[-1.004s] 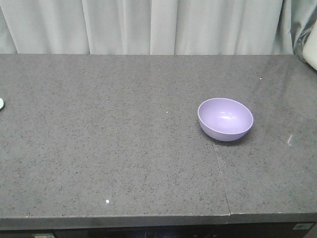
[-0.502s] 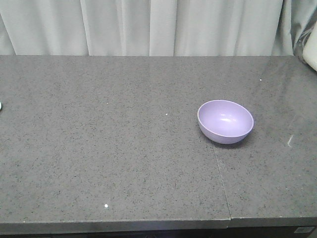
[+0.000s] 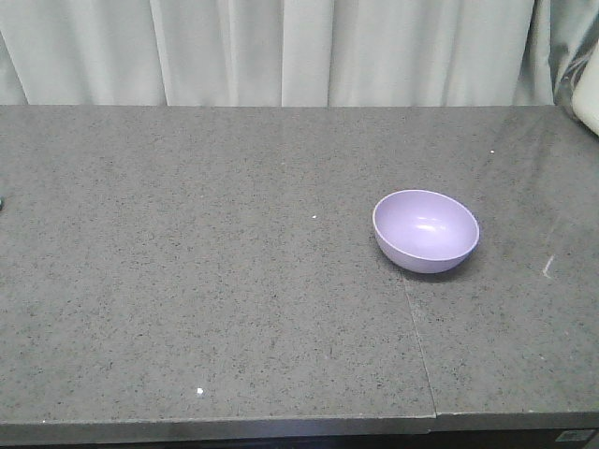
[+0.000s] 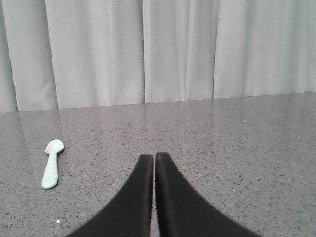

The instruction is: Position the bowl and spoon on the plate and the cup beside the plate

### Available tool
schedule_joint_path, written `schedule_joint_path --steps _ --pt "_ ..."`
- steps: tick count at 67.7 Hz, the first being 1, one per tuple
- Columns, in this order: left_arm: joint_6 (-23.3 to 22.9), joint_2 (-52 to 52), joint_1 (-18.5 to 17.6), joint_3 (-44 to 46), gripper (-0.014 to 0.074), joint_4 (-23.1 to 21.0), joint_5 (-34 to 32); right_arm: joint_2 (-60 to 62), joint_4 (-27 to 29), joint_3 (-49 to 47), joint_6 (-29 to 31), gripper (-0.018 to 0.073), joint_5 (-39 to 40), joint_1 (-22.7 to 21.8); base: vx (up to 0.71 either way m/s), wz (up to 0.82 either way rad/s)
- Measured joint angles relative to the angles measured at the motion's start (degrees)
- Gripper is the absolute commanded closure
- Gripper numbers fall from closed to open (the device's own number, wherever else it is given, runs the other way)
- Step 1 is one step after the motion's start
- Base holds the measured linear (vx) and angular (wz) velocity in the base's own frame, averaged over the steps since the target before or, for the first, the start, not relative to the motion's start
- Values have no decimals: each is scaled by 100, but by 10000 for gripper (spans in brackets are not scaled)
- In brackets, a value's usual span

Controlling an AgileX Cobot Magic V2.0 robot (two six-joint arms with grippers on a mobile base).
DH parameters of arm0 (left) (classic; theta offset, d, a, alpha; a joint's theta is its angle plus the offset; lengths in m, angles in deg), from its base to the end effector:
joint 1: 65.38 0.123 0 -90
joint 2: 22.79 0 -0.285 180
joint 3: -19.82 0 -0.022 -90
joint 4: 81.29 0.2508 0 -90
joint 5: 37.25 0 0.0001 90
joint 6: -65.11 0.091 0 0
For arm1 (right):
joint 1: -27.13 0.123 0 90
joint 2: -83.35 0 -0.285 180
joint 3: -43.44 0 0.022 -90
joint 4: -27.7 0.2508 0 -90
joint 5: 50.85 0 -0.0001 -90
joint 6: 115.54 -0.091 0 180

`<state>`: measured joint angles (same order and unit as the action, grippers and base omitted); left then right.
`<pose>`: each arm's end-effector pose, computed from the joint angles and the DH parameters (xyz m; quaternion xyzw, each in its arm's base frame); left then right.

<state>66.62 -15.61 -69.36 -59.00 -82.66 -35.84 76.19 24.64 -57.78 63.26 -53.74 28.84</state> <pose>0.0567 -0.0040 0.2021 0.0251 0.6905 -0.0244 0.7225 0.0568 0.0014 0.2000 -0.0208 0.6995 -0.0019 0.7143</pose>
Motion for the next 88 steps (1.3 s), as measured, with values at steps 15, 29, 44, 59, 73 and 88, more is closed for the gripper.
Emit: schedule_joint_path --steps 15,29,44,59,73,88 --pt "0 0 0 0 604 0 0 0 0 0 0 561 0 0 0 0" --pt "0 0 0 0 604 0 0 0 0 0 0 561 0 0 0 0" --pt "0 0 0 0 604 0 0 0 0 0 0 560 0 0 0 0" --pt "0 0 0 0 604 0 0 0 0 0 0 560 0 0 0 0" --pt "0 0 0 0 604 0 0 0 0 0 0 560 0 0 0 0" --pt "0 0 0 0 605 0 0 0 0 0 0 560 0 0 0 0"
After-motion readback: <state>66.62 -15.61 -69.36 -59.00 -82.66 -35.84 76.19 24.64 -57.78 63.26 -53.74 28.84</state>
